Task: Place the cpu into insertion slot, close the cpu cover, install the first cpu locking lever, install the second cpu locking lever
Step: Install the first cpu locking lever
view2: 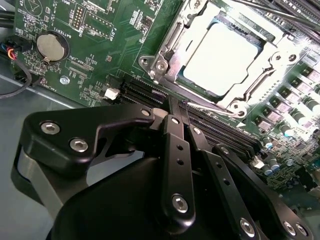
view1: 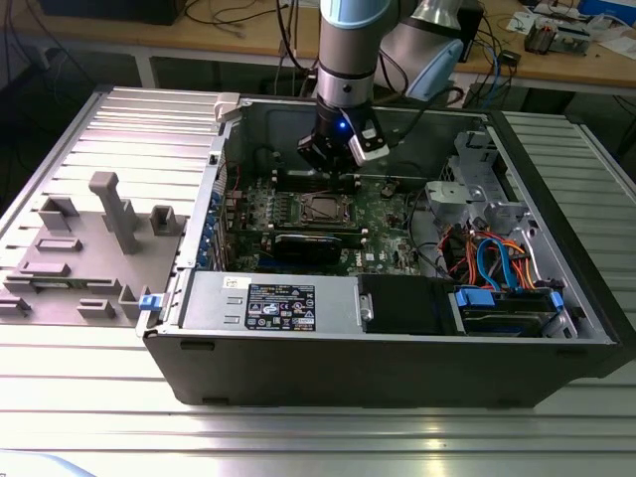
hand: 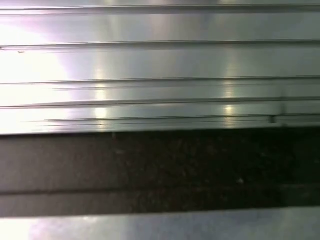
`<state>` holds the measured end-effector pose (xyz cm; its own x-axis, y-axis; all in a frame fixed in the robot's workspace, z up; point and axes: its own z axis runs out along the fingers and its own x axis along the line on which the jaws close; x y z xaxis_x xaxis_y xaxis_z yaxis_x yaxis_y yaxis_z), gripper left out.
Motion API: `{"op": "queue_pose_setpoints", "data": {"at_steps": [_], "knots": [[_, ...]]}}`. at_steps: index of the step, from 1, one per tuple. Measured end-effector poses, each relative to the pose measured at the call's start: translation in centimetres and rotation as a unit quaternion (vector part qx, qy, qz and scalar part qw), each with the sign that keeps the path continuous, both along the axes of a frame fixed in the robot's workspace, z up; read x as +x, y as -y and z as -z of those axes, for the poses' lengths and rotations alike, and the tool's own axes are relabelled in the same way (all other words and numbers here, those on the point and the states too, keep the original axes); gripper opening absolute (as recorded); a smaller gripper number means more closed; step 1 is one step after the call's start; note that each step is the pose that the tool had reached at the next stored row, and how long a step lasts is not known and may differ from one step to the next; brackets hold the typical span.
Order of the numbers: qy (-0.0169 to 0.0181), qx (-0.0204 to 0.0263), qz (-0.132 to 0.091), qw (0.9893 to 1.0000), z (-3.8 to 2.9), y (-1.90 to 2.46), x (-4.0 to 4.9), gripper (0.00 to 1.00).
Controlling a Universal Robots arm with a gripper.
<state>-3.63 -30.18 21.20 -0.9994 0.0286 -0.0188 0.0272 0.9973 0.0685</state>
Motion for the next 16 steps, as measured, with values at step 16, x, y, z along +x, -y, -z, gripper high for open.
{"op": "queue_pose_setpoints", "data": {"at_steps": [16], "knots": [[-0.0008, 0.0, 0.001, 1.0, 0.74, 0.0, 0.32, 0.11]]}}
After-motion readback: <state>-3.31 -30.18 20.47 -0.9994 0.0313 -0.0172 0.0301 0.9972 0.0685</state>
